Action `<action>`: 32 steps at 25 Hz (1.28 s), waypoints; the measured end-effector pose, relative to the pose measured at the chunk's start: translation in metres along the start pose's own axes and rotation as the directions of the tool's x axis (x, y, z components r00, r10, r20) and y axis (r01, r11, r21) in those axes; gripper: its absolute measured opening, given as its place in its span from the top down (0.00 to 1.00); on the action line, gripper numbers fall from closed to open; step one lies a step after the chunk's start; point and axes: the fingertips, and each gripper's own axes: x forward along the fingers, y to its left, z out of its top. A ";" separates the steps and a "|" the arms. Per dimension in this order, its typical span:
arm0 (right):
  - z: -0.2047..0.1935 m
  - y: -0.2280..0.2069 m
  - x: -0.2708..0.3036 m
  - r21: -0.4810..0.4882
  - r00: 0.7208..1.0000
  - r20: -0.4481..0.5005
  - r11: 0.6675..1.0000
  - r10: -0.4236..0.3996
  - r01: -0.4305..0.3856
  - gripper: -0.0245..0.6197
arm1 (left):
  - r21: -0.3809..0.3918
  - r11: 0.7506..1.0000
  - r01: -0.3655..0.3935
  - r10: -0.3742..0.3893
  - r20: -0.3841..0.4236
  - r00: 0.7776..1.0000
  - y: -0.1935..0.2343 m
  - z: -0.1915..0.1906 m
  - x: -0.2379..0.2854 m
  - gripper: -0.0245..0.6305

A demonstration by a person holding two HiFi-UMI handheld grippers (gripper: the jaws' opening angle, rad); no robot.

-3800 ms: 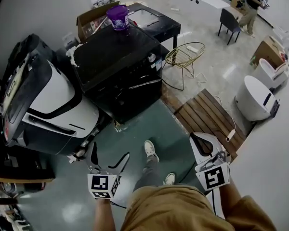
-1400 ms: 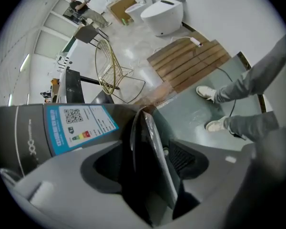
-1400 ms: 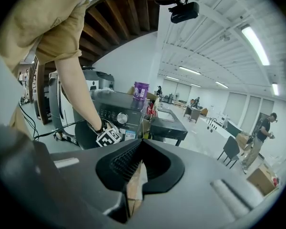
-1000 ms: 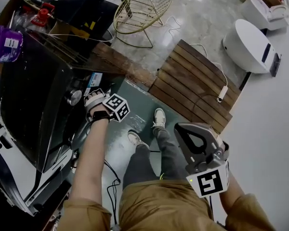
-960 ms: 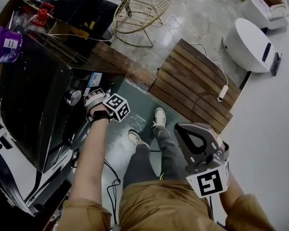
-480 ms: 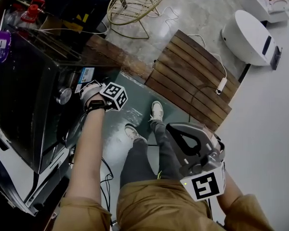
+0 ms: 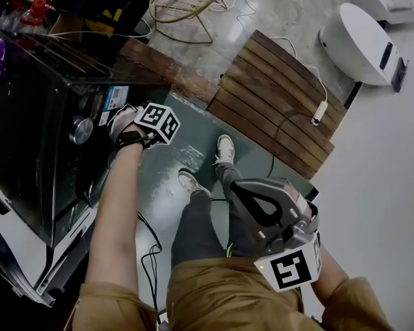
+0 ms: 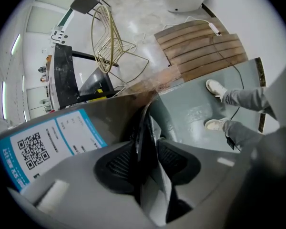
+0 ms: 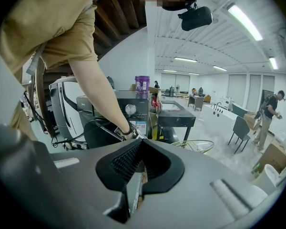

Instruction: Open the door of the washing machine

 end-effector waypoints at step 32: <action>-0.007 0.003 0.003 0.075 1.000 0.001 0.997 -0.016 0.015 0.96 | -0.032 0.999 0.006 -0.003 0.068 0.998 -0.003 -0.002 -0.004 0.67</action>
